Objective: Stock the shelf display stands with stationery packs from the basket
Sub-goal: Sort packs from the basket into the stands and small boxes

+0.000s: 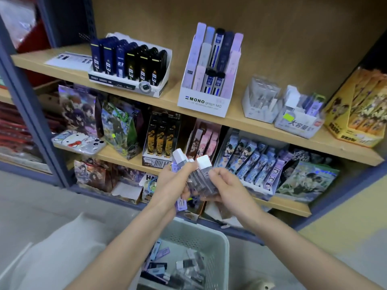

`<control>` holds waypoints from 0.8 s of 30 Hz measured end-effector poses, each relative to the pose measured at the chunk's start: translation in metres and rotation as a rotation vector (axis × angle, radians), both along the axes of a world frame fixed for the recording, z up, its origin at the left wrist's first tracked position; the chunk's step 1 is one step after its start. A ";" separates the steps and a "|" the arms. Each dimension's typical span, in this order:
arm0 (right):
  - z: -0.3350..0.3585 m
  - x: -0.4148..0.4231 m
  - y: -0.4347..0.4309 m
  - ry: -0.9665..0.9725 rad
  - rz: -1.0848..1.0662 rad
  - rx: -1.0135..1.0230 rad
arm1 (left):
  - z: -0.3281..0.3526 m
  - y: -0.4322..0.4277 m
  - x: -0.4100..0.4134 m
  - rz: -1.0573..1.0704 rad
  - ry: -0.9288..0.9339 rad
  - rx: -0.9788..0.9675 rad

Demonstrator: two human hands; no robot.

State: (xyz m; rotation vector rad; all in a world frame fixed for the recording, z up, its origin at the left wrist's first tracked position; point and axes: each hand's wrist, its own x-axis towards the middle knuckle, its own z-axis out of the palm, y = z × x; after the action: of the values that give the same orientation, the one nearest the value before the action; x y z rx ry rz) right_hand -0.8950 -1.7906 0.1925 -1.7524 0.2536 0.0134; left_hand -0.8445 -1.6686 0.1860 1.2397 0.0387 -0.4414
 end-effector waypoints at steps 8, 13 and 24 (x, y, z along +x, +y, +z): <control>0.050 -0.013 -0.049 0.049 -0.062 -0.321 | 0.022 -0.021 0.032 -0.030 -0.105 0.037; 0.086 -0.012 -0.087 -0.094 -0.236 -0.435 | 0.035 -0.048 0.047 -0.094 -0.124 -0.039; 0.143 0.034 -0.183 -0.467 -0.645 -0.843 | 0.026 -0.087 0.059 -0.219 -0.137 -0.003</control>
State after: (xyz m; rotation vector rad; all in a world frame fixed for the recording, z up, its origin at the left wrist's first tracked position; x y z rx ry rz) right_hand -0.8615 -1.9733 0.3351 -2.3420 0.5142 -1.0910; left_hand -0.7856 -1.7557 0.2117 1.2744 -0.2160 -0.5445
